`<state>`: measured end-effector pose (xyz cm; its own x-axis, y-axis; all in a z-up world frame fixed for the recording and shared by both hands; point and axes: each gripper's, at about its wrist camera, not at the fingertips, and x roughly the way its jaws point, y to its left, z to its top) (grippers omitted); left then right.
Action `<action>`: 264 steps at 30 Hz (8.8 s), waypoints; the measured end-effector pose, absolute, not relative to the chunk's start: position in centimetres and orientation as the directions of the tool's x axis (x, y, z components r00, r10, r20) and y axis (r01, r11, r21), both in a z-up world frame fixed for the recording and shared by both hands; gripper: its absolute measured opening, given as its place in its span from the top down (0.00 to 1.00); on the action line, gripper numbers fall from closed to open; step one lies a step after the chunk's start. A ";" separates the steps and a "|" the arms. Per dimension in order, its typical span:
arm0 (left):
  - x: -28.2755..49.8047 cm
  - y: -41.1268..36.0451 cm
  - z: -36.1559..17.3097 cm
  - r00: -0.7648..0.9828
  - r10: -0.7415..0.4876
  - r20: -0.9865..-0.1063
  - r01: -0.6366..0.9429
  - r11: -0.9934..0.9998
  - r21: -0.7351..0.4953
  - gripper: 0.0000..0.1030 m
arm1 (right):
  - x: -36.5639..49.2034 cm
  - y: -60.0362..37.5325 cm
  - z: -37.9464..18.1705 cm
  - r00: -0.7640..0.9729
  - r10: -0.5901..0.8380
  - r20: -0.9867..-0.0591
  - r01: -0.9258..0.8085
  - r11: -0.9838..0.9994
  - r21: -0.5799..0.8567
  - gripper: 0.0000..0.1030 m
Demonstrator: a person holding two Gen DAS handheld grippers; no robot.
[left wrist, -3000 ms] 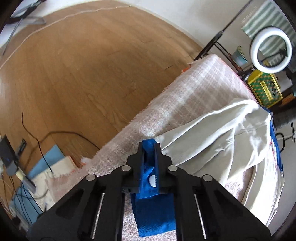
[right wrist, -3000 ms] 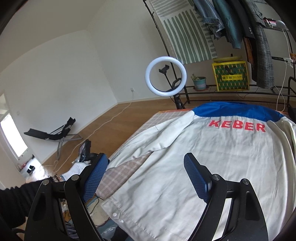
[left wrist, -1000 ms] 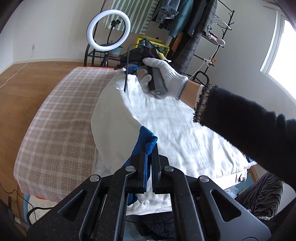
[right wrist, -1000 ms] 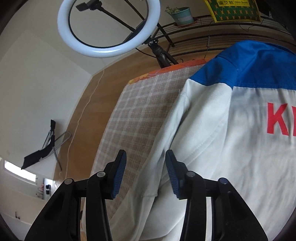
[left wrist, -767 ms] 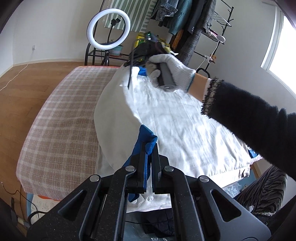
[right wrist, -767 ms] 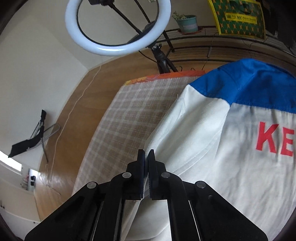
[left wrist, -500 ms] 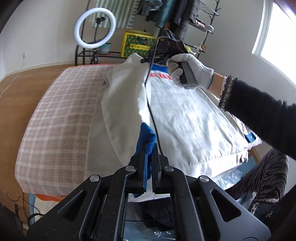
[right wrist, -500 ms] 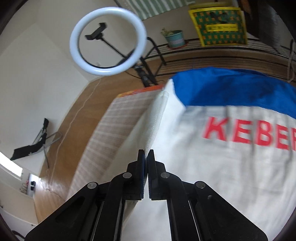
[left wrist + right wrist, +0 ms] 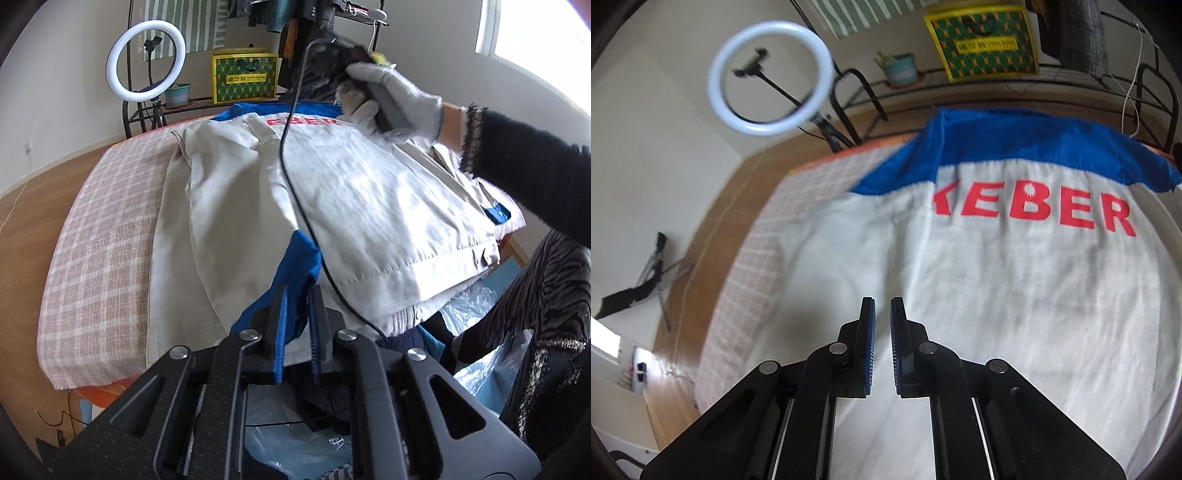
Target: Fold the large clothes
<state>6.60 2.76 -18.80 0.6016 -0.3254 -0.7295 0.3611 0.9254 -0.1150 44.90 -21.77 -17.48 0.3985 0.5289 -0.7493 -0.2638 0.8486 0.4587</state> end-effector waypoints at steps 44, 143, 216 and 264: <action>9.2 9.5 -26.5 0.499 -0.409 -0.764 -0.118 0.841 -0.527 0.74 | 44.4 -0.7 -17.4 0.337 0.349 -0.874 -0.509 0.849 0.143 0.66; 6.3 16.1 -23.6 0.630 -0.170 -0.758 -0.316 0.835 -0.450 0.43 | 19.7 -10.4 -21.7 0.108 0.576 -0.810 -0.688 0.631 0.357 0.89; 9.0 8.4 -19.9 0.694 -0.262 -0.670 -0.076 0.899 -0.431 0.91 | 40.3 3.9 -24.3 0.173 0.115 -0.978 -0.515 0.857 0.009 0.95; 9.4 -10.6 -21.5 0.521 -0.388 -0.760 0.348 0.910 -0.225 0.91 | 39.7 -28.3 -25.2 0.444 0.514 -0.733 0.010 0.816 0.578 0.96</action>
<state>9.44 -10.63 -21.54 0.5211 -0.3878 -0.7603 0.3482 0.9099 -0.2255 39.68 -28.35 -25.17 0.4443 0.5144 -0.7335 0.0100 0.8158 0.5782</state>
